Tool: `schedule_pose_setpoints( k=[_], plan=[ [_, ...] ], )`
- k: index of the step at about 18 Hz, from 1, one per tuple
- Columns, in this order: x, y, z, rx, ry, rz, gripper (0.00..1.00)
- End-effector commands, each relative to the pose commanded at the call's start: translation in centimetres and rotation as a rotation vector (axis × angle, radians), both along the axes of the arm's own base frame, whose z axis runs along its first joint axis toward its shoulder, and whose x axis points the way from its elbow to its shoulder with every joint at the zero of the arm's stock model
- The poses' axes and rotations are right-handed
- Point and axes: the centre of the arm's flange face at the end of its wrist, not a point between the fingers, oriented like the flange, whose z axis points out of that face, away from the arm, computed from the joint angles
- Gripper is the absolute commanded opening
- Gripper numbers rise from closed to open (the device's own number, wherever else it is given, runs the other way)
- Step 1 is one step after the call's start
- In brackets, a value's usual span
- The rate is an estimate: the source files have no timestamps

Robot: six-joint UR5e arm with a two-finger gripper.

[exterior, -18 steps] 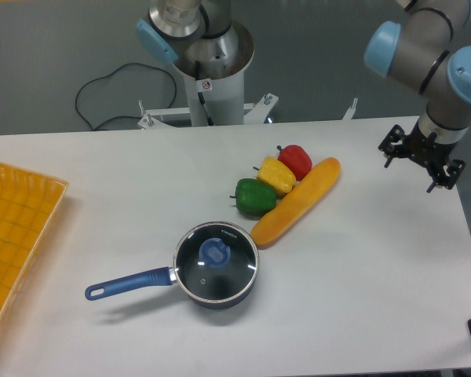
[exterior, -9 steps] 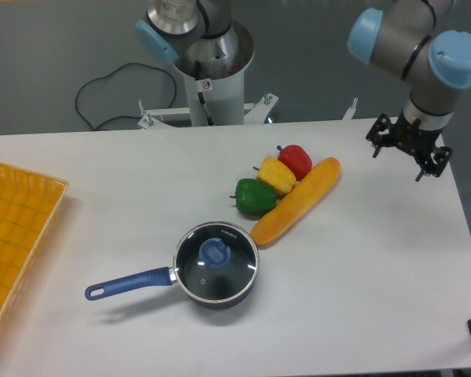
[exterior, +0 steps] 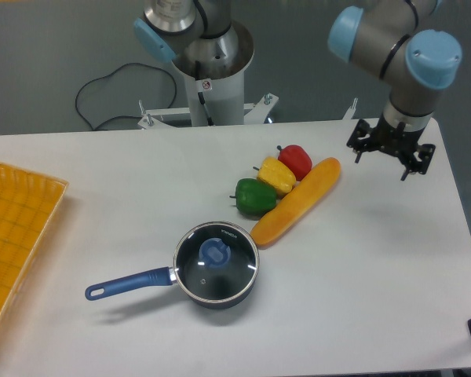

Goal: Open the lid
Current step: 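Move the gripper over the peppers toward the saucepan lid knob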

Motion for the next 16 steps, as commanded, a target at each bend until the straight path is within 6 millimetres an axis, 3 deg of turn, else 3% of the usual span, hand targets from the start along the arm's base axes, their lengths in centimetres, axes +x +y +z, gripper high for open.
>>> schedule_pose_setpoints(
  k=[6, 11, 16],
  plan=[
    [5.3, 3.8, 1.9, 0.019, 0.005, -0.036, 1.00],
    [10.0, 6.1, 0.8, -0.057, 0.011, -0.104, 1.00],
    [12.8, 9.1, 0.1, -0.121, 0.030, -0.126, 1.00]
  ],
)
